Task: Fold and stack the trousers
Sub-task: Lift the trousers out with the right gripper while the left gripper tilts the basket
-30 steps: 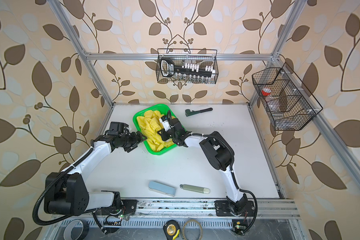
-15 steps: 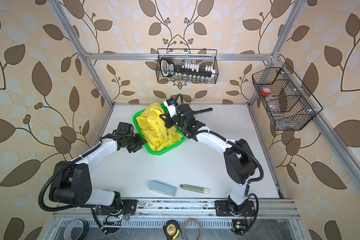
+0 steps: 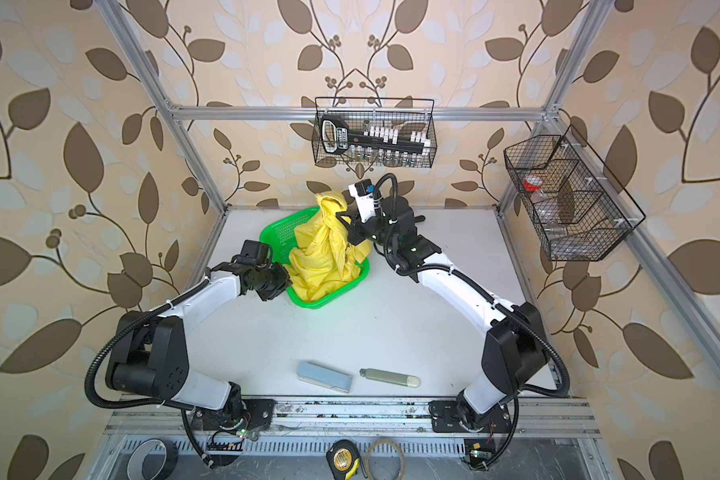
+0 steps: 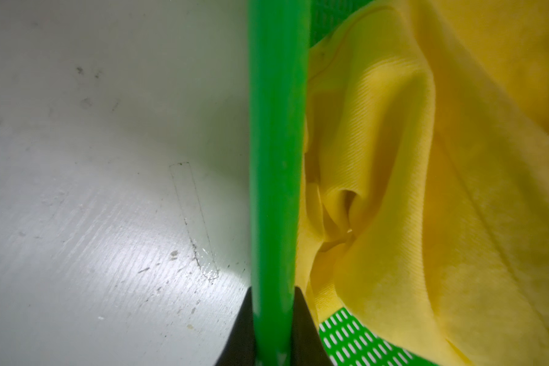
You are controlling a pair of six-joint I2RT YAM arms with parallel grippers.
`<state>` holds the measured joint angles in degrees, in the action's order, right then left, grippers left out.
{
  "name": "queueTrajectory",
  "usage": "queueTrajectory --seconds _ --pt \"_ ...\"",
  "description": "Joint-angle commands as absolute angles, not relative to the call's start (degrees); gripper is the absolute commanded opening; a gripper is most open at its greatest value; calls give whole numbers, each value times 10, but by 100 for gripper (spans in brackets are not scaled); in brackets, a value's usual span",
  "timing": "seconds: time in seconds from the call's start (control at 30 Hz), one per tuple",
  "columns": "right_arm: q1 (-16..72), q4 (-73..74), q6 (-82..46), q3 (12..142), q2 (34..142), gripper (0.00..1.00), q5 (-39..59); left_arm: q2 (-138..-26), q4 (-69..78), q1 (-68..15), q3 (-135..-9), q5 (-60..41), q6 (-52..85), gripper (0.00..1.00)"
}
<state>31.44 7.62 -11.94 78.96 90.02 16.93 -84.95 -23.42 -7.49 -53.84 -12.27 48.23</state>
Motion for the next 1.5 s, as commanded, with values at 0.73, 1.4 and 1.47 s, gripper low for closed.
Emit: queueTrajectory --seconds 0.73,1.4,1.47 --pt "192 -91 40 898 618 0 33 -1022 -223 -26 -741 67 770 12" --pt "178 -110 276 805 493 0 -435 -1173 -220 -5 -911 22 797 13" --pt "173 -78 319 791 494 0 -472 -1175 -216 -4 -912 16 793 13"
